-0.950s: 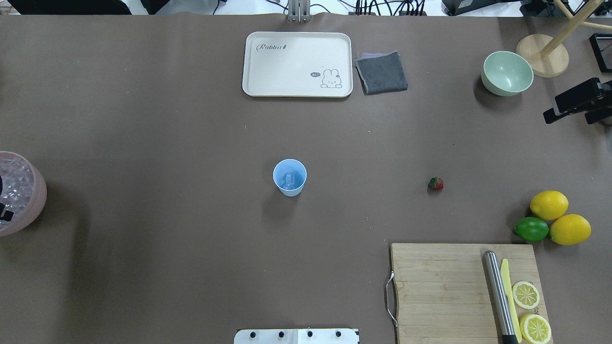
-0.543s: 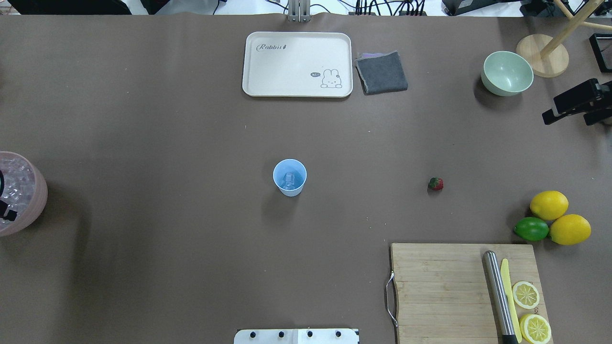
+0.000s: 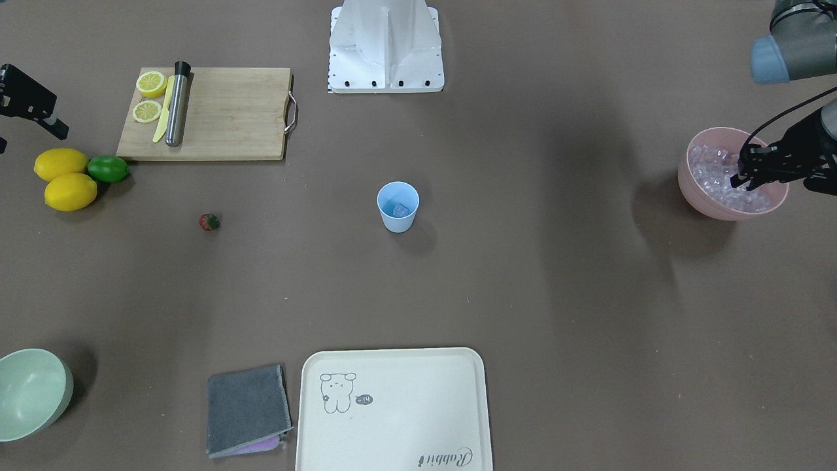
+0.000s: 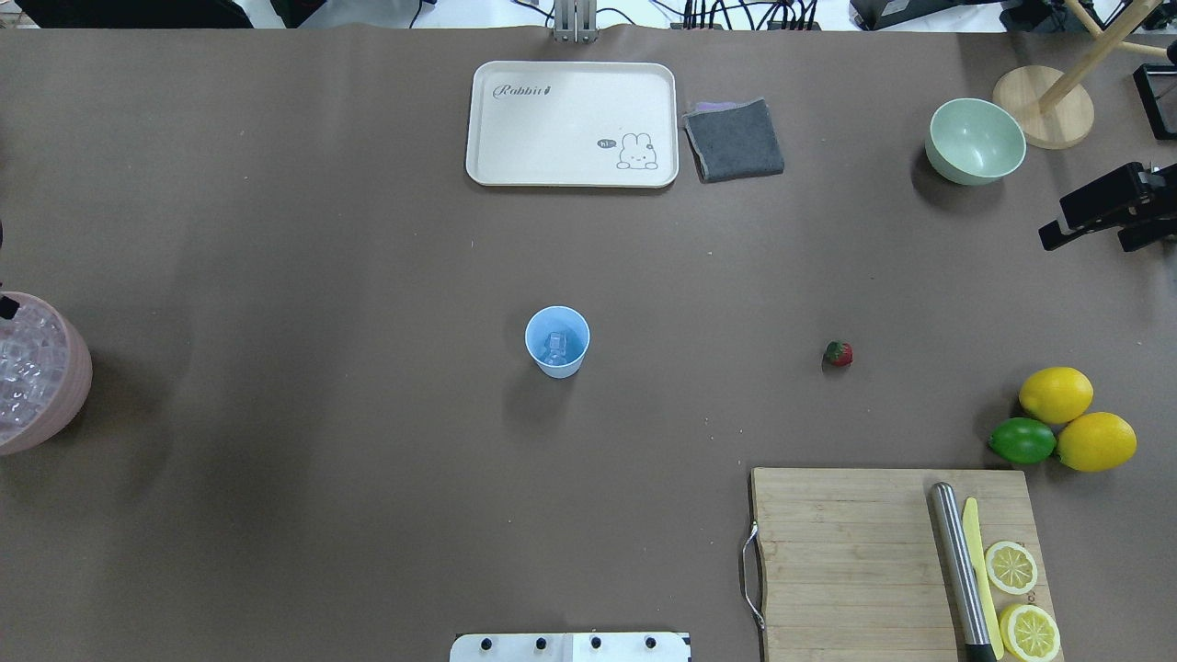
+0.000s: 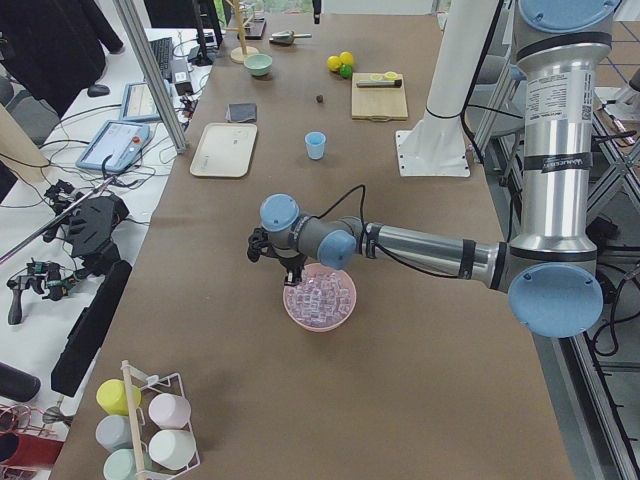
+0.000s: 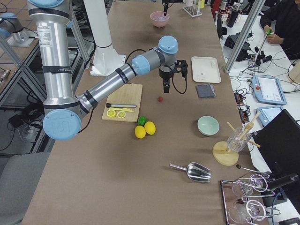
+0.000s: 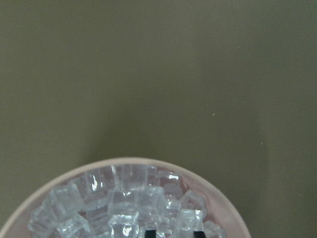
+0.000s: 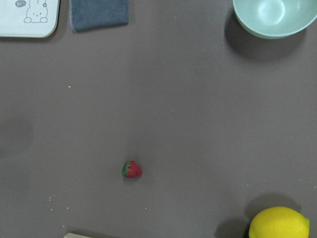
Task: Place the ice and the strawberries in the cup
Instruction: 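Lower the left gripper into the pink bowl and grasp an ice cube, then lift the ice cube and carry it over the light-blue cup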
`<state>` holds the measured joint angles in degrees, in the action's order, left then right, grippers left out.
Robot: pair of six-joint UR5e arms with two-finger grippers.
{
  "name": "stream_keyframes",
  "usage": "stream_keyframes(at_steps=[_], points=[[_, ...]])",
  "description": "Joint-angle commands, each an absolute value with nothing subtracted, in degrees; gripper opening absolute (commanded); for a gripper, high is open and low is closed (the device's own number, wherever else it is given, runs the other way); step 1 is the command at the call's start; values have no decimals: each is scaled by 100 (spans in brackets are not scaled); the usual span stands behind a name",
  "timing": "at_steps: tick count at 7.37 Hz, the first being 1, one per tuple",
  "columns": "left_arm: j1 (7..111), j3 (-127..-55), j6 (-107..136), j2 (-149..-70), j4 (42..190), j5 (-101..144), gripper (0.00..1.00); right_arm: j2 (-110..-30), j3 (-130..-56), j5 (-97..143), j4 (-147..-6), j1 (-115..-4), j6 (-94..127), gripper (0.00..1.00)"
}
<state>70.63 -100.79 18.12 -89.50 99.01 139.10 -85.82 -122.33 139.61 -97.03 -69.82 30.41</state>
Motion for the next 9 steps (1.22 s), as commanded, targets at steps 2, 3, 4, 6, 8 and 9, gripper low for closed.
stream_keyframes(at_steps=[2,3,4,6,8,9], points=[[7058,-10257,1722,-10859,7965,13573,0,-8596,-12234,13948,-9694,-6961,3032,100],[6657,-10257,2262,-11272,7989,13544,0,-8587,-12226,13940,-9694,-6935,3032,100],[6157,-10257,3033,-11720,8007,13344,0,-8578,-12226,13905,-9694,-6900,3024,100],[5086,-10240,4343,-12477,8033,12711,0,-8543,-12182,13878,-9694,-6847,3023,100],[4100,-9699,5653,-13259,8469,11816,0,-8543,-12182,13878,-9694,-6829,3023,100],[3722,-9416,6156,-13463,8847,11508,0,-8534,-12182,13869,-9694,-6829,3023,100]])
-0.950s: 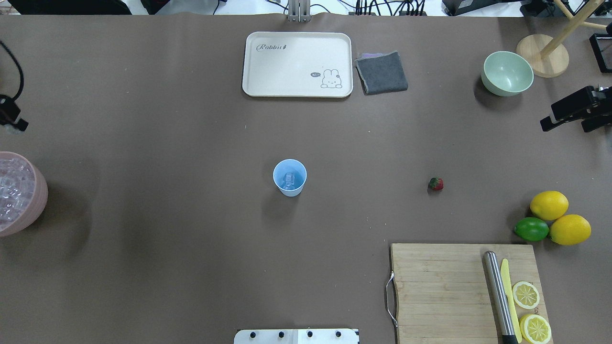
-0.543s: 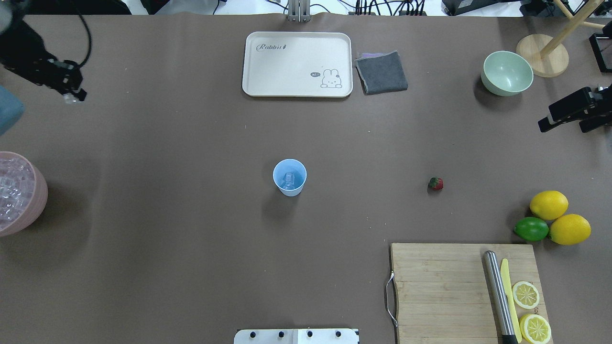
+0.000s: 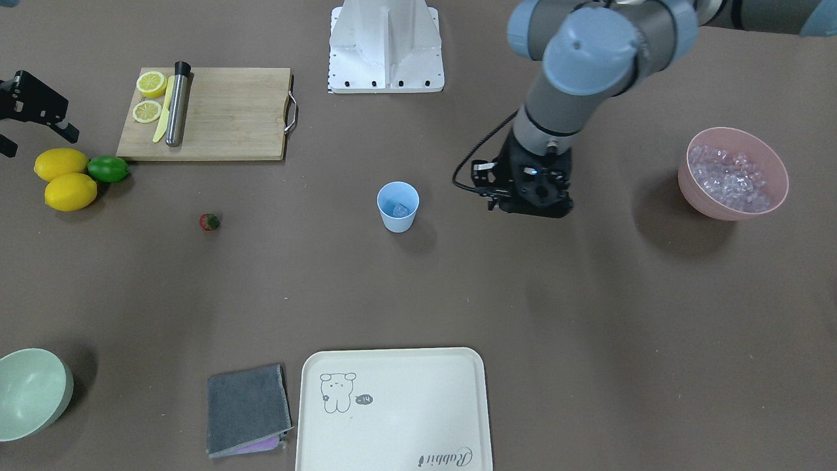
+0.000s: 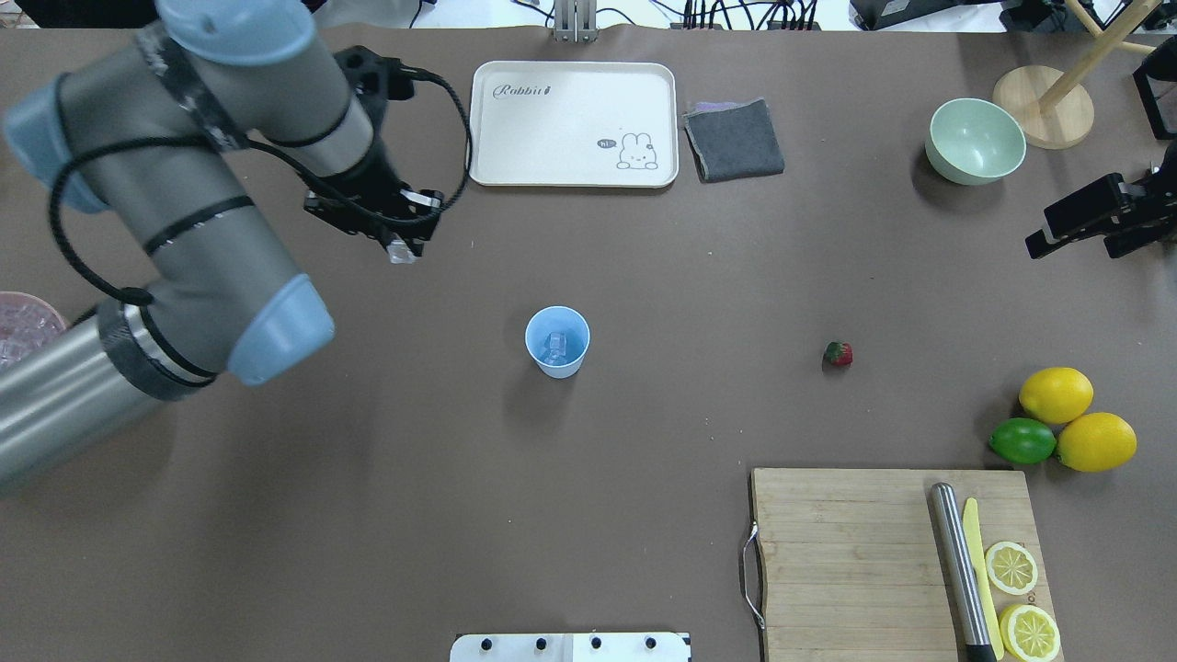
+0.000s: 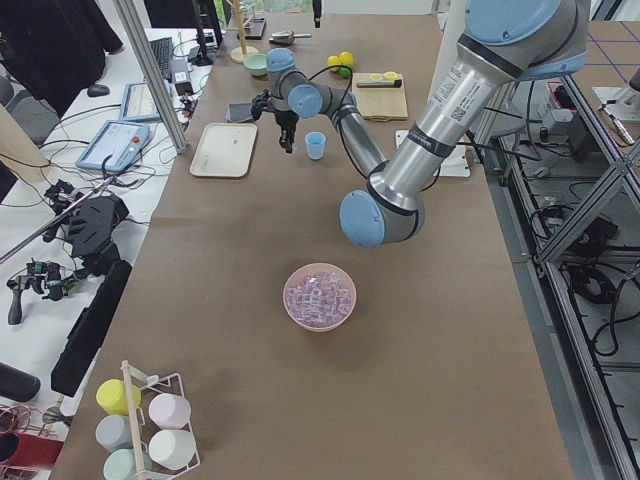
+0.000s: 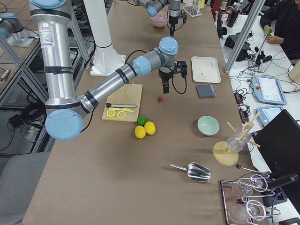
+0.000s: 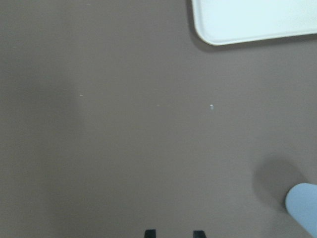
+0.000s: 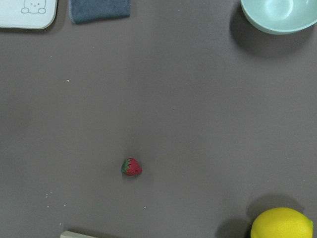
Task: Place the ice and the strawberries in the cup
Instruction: 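Lift the ice cube and carry it over the light-blue cup, then open the left gripper above the cup to drop the cube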
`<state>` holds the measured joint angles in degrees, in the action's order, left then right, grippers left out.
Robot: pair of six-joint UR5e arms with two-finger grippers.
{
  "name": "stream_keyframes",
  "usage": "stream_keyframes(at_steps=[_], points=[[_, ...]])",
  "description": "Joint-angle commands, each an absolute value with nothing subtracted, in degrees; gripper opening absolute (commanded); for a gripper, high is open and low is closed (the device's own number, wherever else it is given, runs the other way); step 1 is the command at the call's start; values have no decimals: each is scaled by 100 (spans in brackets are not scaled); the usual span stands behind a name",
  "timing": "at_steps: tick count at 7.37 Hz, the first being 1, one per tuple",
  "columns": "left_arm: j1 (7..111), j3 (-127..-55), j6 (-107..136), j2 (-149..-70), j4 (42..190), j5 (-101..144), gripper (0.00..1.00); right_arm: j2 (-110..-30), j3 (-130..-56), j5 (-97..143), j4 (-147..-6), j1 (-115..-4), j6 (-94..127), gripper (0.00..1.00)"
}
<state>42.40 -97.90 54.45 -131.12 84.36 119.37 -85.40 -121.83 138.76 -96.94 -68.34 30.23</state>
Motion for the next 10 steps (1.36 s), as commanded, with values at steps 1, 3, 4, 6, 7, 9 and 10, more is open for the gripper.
stream_keyframes(at_steps=[1,3,4,6,7,9,10], points=[[3561,-9204,6300,-13682,8885,11392,0,-8534,-12182,13869,-9694,-6812,3023,100],[3315,-8773,6521,-13966,9182,11163,0,-8534,-12182,13852,-9694,-6785,3023,100],[3200,-8771,6600,-13948,9245,11075,0,-8534,-12182,13852,-9694,-6776,3023,100],[3129,-8798,6574,-13948,9229,11031,86,-8534,-12164,13852,-9694,-6776,3023,100],[3129,-8833,6574,-13948,9194,11022,96,-8534,-12164,13852,-9694,-6776,3023,100],[3286,-9068,6539,-13922,8897,11039,96,-8543,-12164,13852,-9694,-6776,3023,100],[3505,-9531,6339,-13609,8607,11091,96,-8543,-12164,13756,-9694,-6785,2997,100]])
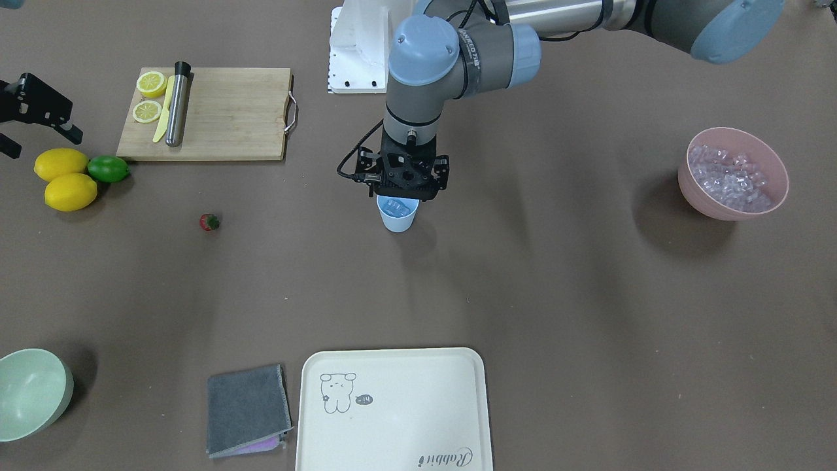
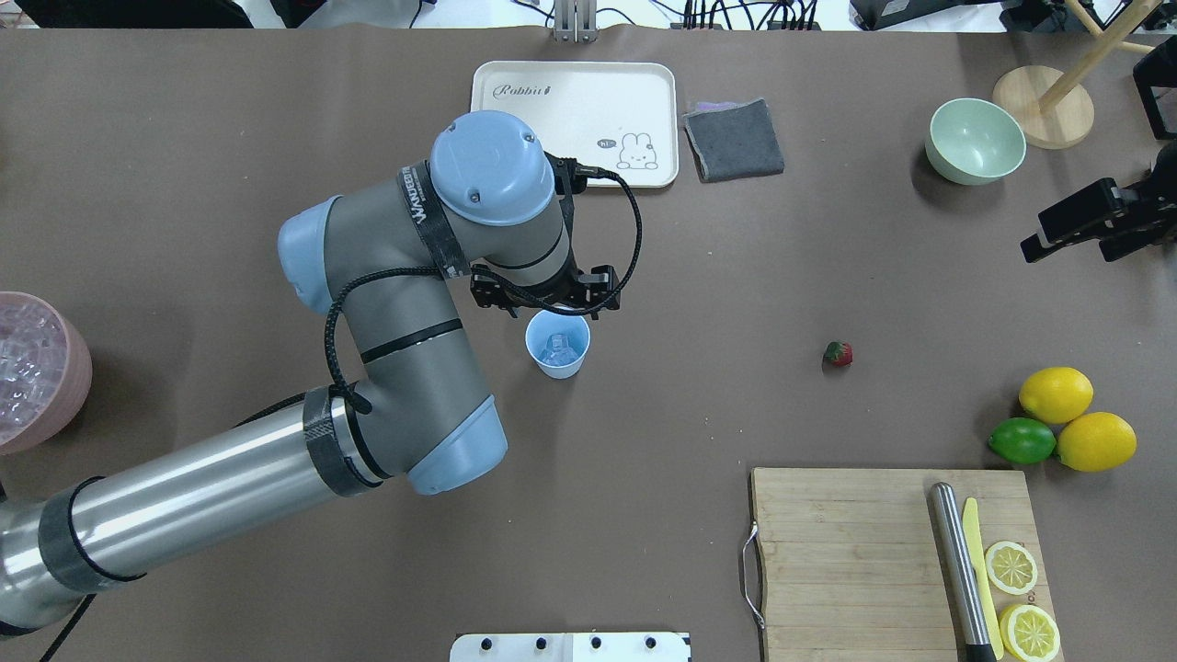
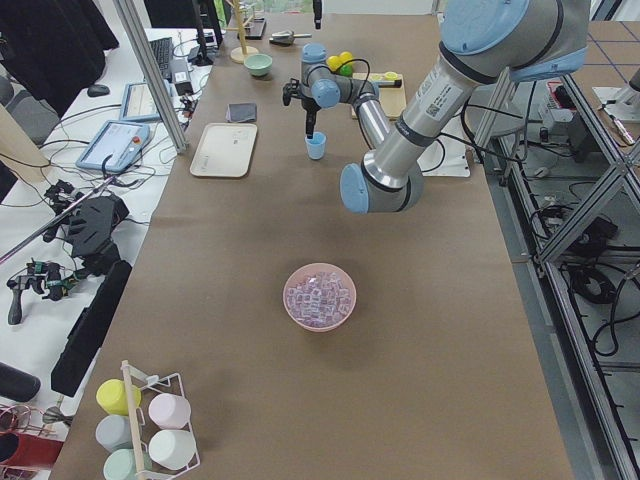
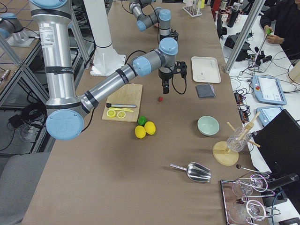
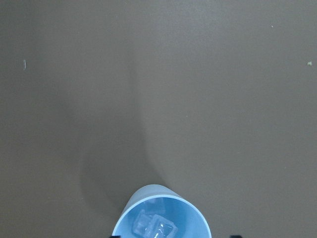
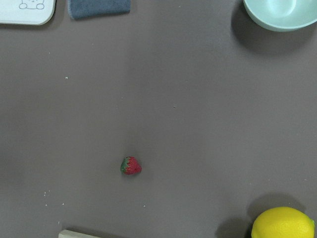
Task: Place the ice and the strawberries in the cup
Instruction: 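Open the left gripper above the cup to drop the cube, then withdraw the left gripper back beside the ice bowl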
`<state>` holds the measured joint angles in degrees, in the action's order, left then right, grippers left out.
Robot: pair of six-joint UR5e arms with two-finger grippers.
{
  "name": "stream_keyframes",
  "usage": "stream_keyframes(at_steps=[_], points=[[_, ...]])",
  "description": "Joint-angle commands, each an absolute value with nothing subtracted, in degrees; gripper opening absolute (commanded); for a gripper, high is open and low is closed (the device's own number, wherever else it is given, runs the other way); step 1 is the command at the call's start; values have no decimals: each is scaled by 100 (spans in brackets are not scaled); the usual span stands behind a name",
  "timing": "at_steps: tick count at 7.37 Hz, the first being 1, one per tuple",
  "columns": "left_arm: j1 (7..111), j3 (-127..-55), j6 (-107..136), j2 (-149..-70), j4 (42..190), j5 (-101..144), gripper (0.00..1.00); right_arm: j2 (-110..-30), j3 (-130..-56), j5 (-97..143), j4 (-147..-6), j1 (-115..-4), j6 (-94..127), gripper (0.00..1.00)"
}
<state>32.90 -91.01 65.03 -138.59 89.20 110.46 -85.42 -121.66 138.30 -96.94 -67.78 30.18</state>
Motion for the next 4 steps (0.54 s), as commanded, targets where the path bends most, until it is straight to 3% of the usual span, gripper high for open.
stream_keyframes(at_steps=[1,4], points=[[4011,-10076,5345,-13066,8396,11275,97,-8534,-12129,13633,-9703,-6785,2962,100],[6004,-10643,2725,-11362,8183,12265,97,-8447,-11561,13343,-9703,-6994,2281,100]])
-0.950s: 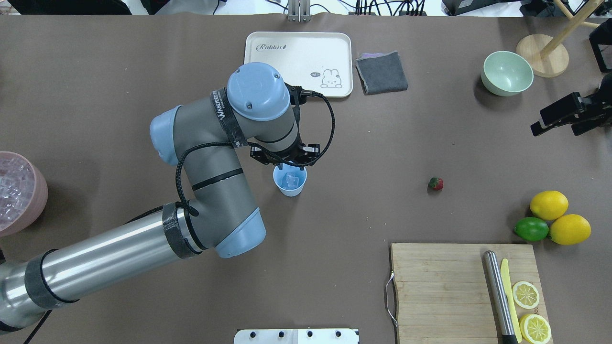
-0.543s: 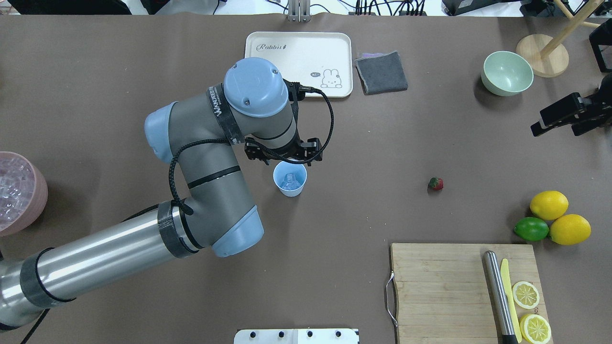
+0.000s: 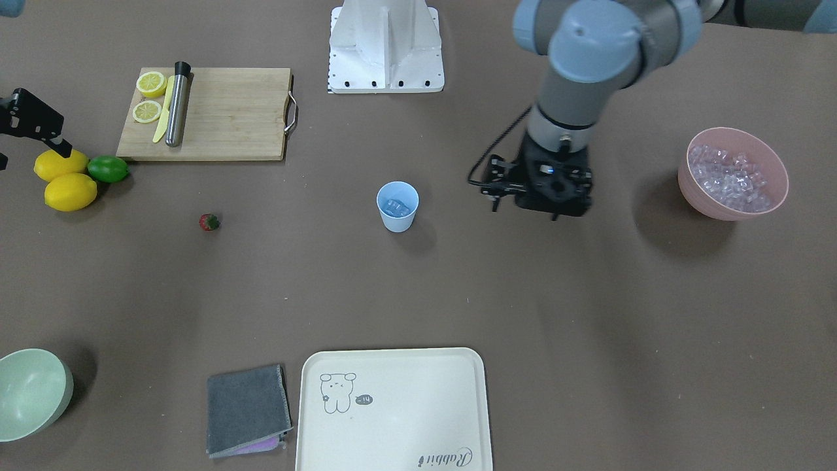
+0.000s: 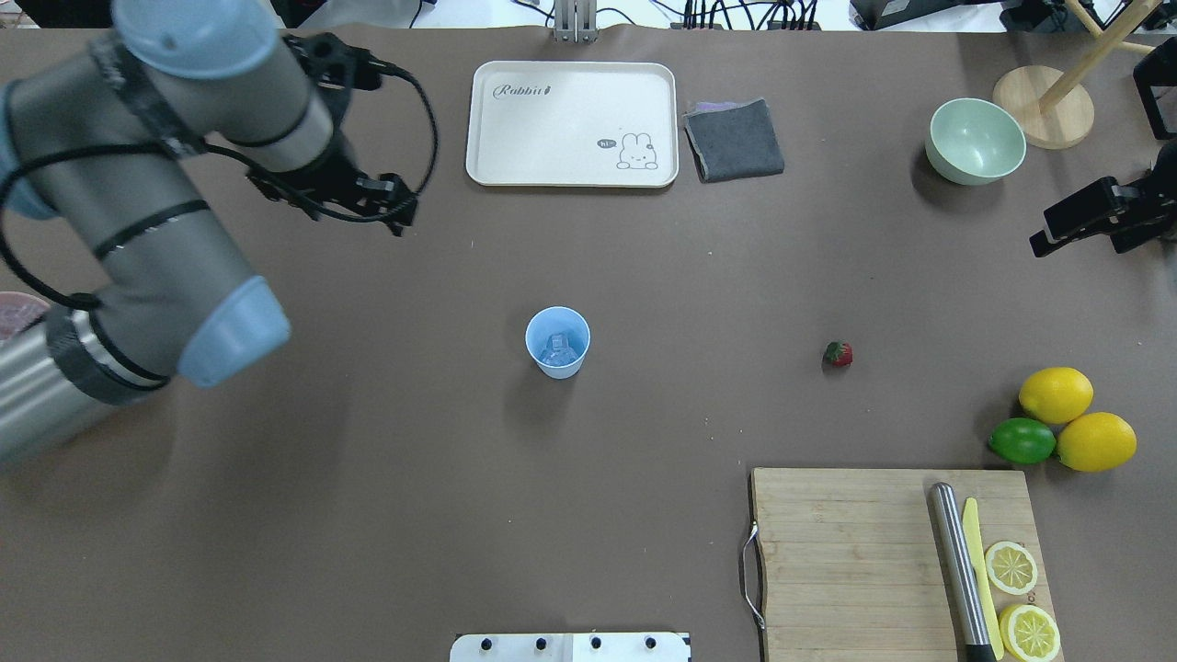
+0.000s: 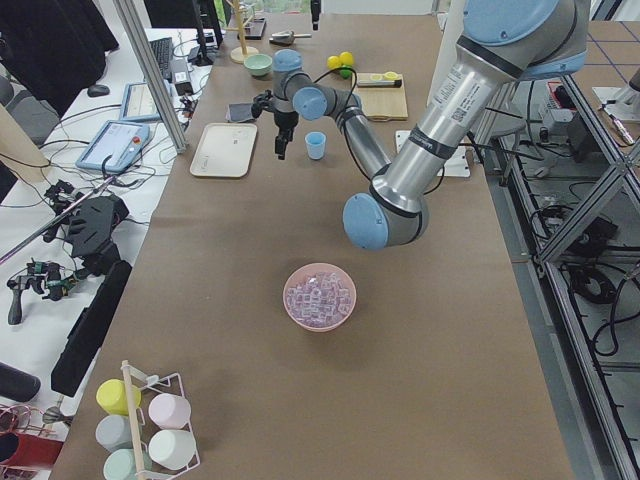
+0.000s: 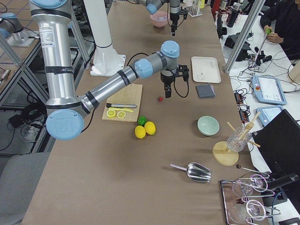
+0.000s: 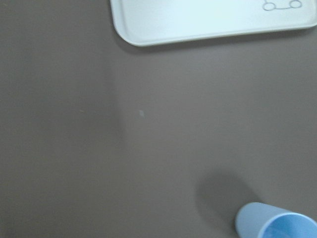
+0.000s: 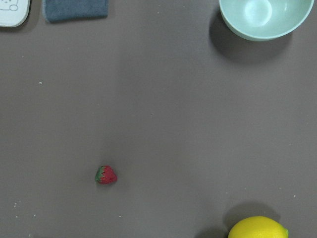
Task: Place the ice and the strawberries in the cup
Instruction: 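Withdraw the left gripper back beside the ice bowl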
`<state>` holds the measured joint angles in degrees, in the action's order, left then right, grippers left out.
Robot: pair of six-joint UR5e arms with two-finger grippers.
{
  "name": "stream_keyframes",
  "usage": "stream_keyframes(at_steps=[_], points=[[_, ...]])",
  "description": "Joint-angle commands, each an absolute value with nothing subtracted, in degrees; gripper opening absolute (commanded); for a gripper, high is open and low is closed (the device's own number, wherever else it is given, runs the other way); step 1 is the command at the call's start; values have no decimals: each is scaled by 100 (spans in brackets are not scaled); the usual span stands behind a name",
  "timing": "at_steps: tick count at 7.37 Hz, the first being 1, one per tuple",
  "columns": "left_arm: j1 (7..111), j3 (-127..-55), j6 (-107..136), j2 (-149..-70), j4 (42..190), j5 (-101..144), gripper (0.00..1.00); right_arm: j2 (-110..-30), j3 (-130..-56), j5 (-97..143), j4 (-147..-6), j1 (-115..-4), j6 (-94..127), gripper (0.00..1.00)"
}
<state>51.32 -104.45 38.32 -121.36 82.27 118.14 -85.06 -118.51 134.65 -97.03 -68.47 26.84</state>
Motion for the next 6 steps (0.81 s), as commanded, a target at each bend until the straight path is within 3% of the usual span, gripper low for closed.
stream_keyframes(at_steps=[1,3,6], points=[[6751,-10626,1802,-10738,8200,12574,97,-8385,-11236,13342,-9712,-7231,1685,100],[8306,-10390,-385,-9734,8183,12604,97,-8454,-10760,13324,-9756,-7811,612,100],[9630,-10510,-1741,-8380,8244,12630,97,-8411,-10538,13210,-10300,-8566,-718,100]])
